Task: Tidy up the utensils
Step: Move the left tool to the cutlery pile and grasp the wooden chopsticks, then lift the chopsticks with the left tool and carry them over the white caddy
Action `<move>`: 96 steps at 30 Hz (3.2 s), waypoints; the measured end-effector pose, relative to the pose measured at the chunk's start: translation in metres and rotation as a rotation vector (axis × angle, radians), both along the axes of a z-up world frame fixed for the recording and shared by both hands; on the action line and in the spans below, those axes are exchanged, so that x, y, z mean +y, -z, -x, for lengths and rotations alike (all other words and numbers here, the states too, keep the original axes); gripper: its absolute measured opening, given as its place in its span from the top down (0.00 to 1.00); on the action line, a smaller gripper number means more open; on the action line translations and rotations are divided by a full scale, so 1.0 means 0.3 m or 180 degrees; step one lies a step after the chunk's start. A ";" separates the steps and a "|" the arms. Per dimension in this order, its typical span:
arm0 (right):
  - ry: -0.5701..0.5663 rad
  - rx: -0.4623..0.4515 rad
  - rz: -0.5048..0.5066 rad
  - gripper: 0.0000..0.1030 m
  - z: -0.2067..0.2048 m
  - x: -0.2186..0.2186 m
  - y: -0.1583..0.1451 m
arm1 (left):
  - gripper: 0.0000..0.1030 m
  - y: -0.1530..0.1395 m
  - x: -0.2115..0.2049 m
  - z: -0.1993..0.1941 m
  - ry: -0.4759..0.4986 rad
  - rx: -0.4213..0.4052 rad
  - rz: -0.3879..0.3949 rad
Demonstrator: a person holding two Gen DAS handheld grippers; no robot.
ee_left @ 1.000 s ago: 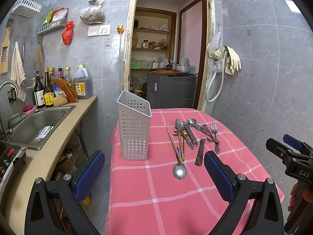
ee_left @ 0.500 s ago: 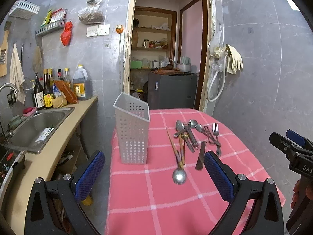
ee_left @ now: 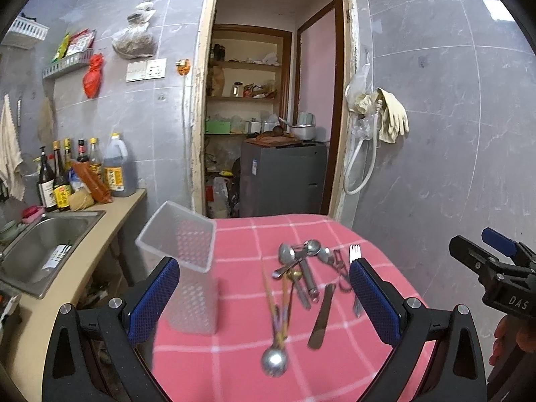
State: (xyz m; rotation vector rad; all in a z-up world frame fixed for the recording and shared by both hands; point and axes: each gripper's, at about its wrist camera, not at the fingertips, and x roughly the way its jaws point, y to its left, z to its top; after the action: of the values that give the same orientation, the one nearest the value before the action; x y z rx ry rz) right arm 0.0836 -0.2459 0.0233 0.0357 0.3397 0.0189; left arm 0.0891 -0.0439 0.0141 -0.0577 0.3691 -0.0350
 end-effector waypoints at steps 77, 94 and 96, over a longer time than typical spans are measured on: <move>-0.0921 0.2028 -0.1265 0.97 -0.877 -0.130 0.650 | 0.87 0.442 -0.114 -0.865 0.0080 0.3114 0.0446; -0.0635 0.1699 -0.1238 0.98 -0.468 -0.185 0.498 | 0.87 0.353 -0.115 -0.468 0.0711 0.2940 0.1296; -0.0604 0.1586 -0.1189 0.98 -0.432 -0.176 0.462 | 0.87 0.322 -0.111 -0.432 0.0760 0.2737 0.1320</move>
State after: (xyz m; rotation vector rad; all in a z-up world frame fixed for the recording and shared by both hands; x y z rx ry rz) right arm 0.2134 -0.2986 -0.1153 0.3828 0.8340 0.2650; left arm 0.2187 -0.0773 -0.0825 -0.4470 1.2241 -0.3294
